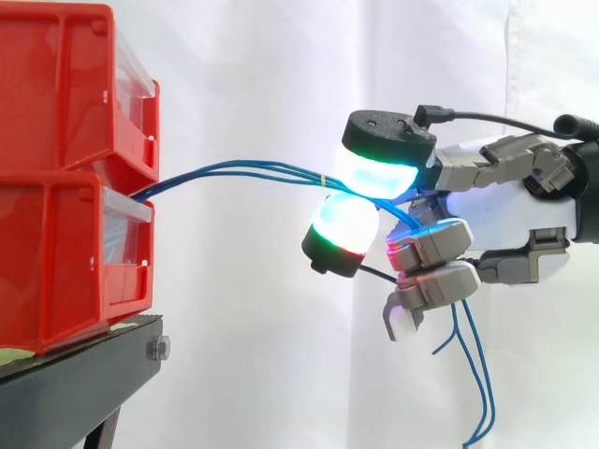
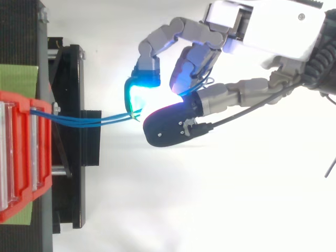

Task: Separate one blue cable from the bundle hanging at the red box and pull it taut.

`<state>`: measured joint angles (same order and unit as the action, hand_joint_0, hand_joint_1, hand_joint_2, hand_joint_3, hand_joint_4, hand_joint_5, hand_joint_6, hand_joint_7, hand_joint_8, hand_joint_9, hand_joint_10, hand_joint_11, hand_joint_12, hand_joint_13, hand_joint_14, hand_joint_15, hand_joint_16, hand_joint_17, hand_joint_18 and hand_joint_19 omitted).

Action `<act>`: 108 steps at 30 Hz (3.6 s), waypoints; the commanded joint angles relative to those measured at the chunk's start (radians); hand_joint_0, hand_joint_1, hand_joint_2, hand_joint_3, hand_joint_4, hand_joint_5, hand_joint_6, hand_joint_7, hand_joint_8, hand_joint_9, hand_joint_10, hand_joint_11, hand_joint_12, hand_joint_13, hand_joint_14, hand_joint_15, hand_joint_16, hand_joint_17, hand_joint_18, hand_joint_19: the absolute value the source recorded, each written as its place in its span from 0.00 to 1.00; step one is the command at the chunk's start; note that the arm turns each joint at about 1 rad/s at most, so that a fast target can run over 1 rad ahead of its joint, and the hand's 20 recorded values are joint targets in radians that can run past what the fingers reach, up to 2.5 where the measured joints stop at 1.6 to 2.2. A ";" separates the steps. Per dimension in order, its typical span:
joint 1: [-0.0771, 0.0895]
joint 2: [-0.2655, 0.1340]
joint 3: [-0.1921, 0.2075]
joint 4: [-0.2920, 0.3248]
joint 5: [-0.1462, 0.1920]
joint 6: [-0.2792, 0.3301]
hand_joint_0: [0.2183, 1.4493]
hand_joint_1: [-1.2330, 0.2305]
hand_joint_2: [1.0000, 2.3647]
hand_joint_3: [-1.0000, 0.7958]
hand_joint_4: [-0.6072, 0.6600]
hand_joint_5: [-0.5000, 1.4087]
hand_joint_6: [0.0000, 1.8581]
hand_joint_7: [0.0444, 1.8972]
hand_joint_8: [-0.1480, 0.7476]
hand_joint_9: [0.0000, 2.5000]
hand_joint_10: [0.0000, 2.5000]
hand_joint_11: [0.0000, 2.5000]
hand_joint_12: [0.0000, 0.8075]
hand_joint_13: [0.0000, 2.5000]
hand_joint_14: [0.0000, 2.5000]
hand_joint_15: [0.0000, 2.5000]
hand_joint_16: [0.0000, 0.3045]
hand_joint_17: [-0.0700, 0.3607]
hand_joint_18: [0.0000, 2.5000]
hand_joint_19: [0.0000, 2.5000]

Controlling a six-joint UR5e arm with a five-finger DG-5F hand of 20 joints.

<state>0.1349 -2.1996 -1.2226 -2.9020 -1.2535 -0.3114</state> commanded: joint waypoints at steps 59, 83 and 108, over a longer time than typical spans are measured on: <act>0.011 -0.002 0.000 0.018 0.049 0.025 0.34 0.44 0.00 0.28 0.47 0.14 0.47 0.51 0.38 0.48 0.16 0.67 0.36 0.54 0.00 0.68 0.14 0.39 0.33 0.32; 0.012 0.000 0.000 0.018 0.049 0.025 0.52 0.26 0.00 0.28 0.30 0.15 0.50 0.65 0.35 0.49 0.12 0.69 0.35 0.51 0.00 0.67 0.13 0.36 0.29 0.32; 0.011 0.000 0.000 0.018 0.049 0.025 0.45 0.21 0.00 0.28 0.31 0.16 0.49 0.59 0.29 0.51 0.08 0.72 0.35 0.49 0.01 0.63 0.12 0.36 0.30 0.27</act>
<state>0.1457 -2.1999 -1.2226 -2.8839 -1.2042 -0.2868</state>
